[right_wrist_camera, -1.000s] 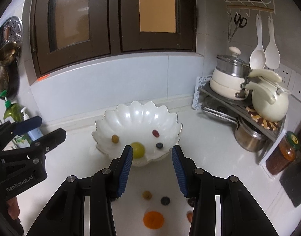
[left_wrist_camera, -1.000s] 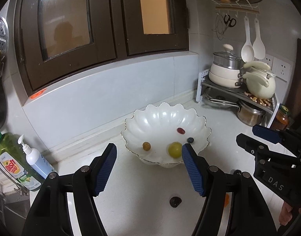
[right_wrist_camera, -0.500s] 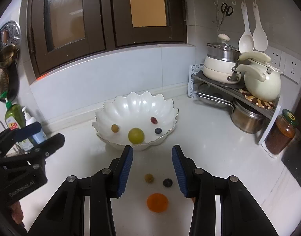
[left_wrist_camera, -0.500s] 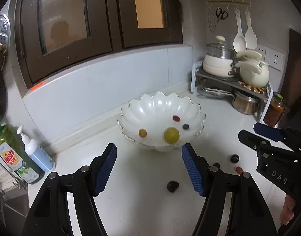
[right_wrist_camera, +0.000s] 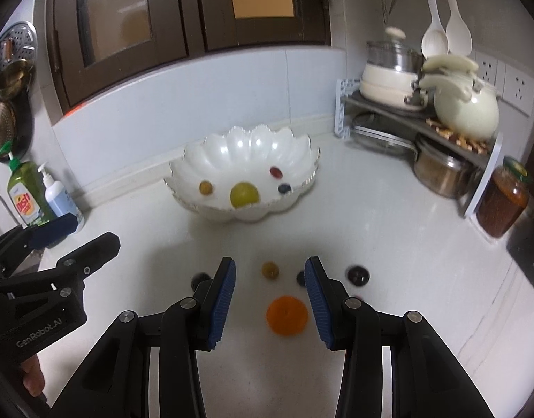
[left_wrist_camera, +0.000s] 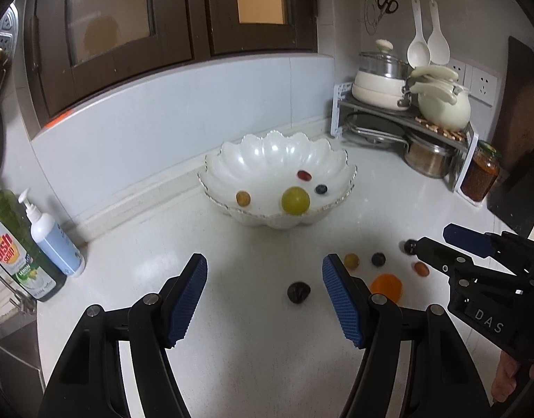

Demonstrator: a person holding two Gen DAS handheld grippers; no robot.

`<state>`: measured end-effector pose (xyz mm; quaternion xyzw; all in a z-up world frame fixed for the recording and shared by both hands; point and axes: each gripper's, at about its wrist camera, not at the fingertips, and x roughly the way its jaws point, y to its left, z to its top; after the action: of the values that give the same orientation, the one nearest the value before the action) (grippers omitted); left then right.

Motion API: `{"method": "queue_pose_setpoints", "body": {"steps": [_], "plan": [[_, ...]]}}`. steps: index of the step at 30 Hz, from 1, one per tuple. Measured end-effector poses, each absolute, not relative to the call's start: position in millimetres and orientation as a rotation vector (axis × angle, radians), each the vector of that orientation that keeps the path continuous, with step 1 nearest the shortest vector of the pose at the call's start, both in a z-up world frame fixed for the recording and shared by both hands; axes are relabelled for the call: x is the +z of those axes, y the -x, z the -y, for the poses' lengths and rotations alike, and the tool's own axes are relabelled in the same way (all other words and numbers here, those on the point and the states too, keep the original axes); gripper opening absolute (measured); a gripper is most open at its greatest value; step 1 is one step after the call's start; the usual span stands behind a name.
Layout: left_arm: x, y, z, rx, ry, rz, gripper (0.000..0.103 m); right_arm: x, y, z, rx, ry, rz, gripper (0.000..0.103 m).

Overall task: Organize fruits
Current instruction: 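Withdraw both open tools from the bowl toward the loose fruits on the counter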

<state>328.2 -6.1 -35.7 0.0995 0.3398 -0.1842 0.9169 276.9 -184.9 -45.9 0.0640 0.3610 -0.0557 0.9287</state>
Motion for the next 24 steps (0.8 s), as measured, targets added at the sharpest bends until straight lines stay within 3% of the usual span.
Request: {"method": "queue_pose_setpoints", "body": {"steps": [7, 10, 24], "plan": [[-57, -325, 5, -0.379, -0.207, -0.748, 0.068, -65, -270, 183, -0.125, -0.143, -0.777, 0.043], [-67, -324, 5, -0.383, -0.206, -0.767, 0.068, -74, -270, 184, -0.126, -0.161, -0.792, 0.050], [-93, -329, 6, -0.410, -0.223, -0.776, 0.068, -97, -266, 182, -0.167, -0.148, -0.806, 0.050]]}}
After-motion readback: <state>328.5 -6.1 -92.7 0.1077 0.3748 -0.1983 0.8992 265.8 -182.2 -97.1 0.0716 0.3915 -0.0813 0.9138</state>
